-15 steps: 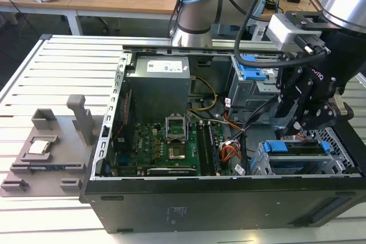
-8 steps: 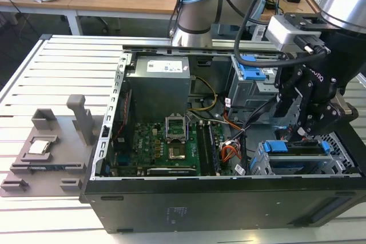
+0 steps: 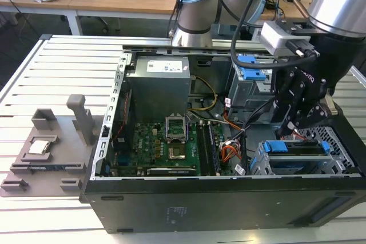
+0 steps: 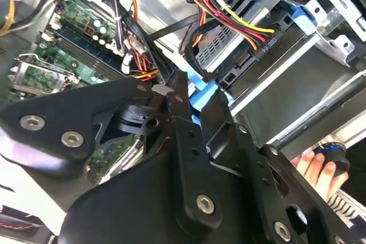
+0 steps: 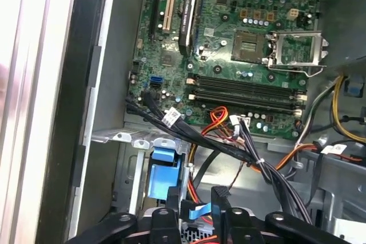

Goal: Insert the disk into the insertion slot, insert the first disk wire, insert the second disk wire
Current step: 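Insert the second disk wire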

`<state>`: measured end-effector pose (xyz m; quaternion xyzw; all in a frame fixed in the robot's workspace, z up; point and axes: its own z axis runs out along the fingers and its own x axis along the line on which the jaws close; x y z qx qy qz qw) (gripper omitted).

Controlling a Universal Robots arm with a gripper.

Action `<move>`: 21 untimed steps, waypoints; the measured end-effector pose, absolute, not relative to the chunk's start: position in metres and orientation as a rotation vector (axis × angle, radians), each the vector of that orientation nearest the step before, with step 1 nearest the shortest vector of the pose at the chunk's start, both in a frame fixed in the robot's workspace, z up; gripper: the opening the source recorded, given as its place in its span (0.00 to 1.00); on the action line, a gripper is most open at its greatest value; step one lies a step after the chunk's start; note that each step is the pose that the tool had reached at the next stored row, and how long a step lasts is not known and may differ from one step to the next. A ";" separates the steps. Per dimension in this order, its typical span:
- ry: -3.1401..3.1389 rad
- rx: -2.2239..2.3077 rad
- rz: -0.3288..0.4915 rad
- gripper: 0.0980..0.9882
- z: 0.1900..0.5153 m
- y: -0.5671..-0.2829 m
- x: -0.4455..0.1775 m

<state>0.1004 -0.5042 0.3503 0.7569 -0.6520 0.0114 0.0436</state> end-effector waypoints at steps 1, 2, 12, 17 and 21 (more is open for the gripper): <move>-1.983 2.318 0.039 0.30 0.349 -0.504 0.100; -1.974 2.323 0.043 0.30 0.348 -0.504 0.100; -1.884 2.342 0.100 0.30 0.341 -0.499 0.101; -1.832 2.284 0.185 0.30 0.339 -0.497 0.102; -1.830 2.282 0.188 0.30 0.339 -0.497 0.102</move>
